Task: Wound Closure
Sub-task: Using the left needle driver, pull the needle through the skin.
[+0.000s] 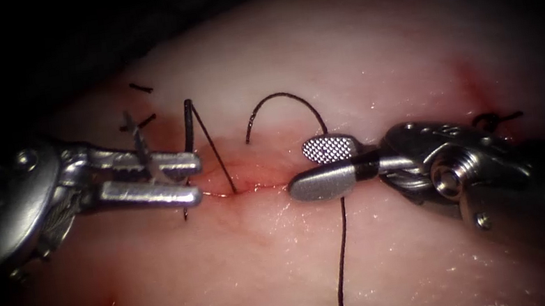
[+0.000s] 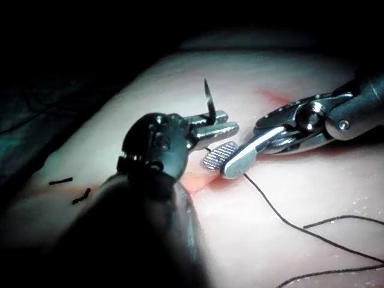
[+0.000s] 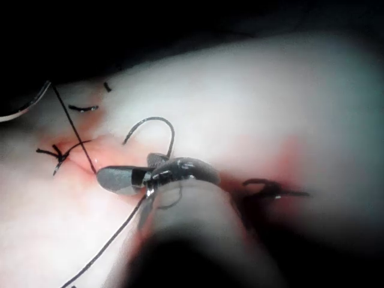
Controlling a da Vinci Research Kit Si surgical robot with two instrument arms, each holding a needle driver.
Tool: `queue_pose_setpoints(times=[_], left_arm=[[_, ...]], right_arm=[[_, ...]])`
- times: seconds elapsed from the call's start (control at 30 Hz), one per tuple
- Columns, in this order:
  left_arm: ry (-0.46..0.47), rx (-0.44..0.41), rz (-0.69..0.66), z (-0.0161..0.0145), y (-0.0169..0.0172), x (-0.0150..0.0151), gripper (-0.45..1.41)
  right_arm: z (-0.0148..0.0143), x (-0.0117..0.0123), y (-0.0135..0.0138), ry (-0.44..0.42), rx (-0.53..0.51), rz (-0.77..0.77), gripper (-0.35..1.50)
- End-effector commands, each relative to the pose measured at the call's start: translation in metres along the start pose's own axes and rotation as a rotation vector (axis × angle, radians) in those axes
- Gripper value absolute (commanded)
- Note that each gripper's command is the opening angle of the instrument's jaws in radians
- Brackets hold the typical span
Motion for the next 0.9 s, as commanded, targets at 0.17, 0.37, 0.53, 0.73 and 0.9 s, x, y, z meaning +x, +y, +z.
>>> queue_pose_setpoints(times=[0.17, 0.37, 0.53, 0.73, 0.9], left_arm=[[-0.001, 0.048, 0.096, 0.0004, -0.0022, 0.0016, -0.45], [-0.015, 0.079, 0.216, 0.0009, -0.0043, 0.0032, -0.45], [-0.023, 0.098, 0.322, 0.0021, -0.0054, 0.0034, -0.45], [-0.031, 0.116, 0.356, 0.0031, -0.0068, 0.0039, -0.45], [-0.021, 0.114, 0.381, 0.0031, -0.0078, 0.0046, -0.45]], right_arm=[[0.0012, 0.0005, -0.0003, 0.001, 0.003, -0.005, 1.11], [0.0013, 0.0004, -0.0003, -0.001, 0.001, -0.006, 1.11], [0.0011, 0.0005, -0.0005, -0.005, 0.001, -0.005, 1.11], [-0.0001, 0.0013, -0.0021, -0.008, 0.019, 0.03, 1.18], [-0.0018, 0.0032, -0.0042, 0.02, 0.054, 0.08, 1.26]])
